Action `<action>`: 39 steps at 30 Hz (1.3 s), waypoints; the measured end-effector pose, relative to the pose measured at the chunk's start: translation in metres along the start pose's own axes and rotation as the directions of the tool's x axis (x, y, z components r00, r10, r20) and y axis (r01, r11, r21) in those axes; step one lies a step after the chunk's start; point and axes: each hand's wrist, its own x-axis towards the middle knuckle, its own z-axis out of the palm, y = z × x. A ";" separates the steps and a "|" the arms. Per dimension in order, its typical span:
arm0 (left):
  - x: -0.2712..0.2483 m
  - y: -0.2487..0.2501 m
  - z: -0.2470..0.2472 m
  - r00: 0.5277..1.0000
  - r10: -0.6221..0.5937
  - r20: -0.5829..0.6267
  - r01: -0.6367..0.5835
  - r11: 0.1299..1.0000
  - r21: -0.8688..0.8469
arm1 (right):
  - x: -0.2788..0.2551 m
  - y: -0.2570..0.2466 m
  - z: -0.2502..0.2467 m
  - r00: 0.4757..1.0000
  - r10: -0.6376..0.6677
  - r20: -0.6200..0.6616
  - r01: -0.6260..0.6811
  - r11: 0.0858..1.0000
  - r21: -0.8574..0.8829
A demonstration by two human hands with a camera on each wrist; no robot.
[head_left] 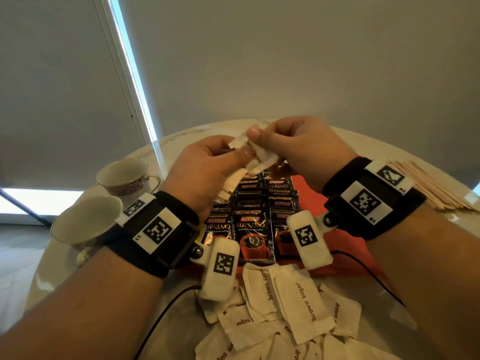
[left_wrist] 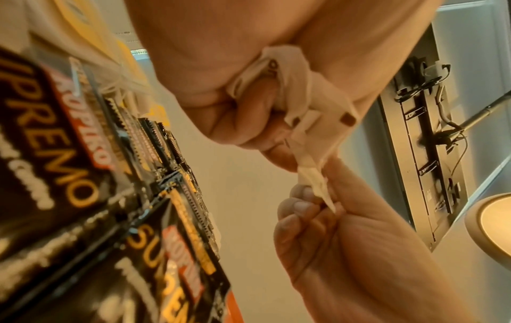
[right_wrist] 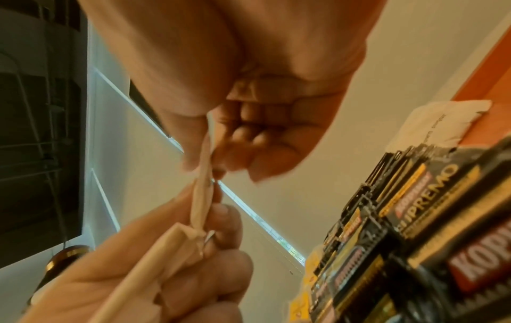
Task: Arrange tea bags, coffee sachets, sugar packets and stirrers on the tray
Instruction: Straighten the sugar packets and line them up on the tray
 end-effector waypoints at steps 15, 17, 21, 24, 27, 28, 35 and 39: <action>0.008 0.000 0.000 0.992 -0.097 -0.080 0.080 0.977 -0.198 | 0.003 0.002 -0.002 0.979 0.194 0.069 -0.205 0.927 0.314; 0.006 0.003 0.002 0.990 -0.105 -0.089 0.086 0.976 -0.201 | 0.007 0.002 -0.008 0.983 0.185 0.020 -0.181 0.930 0.321; 0.000 0.010 0.005 0.986 -0.124 -0.111 0.100 0.975 -0.200 | 0.026 0.020 -0.044 0.928 0.311 -0.203 -0.199 0.878 0.435; -0.002 0.013 0.007 0.984 -0.141 -0.108 0.118 0.973 -0.199 | 0.036 0.052 -0.066 0.834 0.484 -0.265 -0.382 0.853 0.356; -0.003 0.015 0.008 0.982 -0.160 -0.100 0.137 0.970 -0.203 | 0.042 0.077 -0.075 0.760 0.576 -0.302 -0.544 0.817 0.190; -0.004 0.016 0.009 0.981 -0.163 -0.102 0.140 0.969 -0.204 | 0.044 0.083 -0.077 0.751 0.585 -0.308 -0.569 0.809 0.150; -0.002 0.017 0.008 0.979 -0.173 -0.111 0.149 0.968 -0.200 | 0.061 0.088 -0.079 0.739 0.624 -0.255 -0.639 0.769 0.030; -0.002 0.016 0.008 0.979 -0.170 -0.109 0.145 0.969 -0.201 | 0.061 0.085 -0.080 0.732 0.641 -0.229 -0.645 0.761 0.069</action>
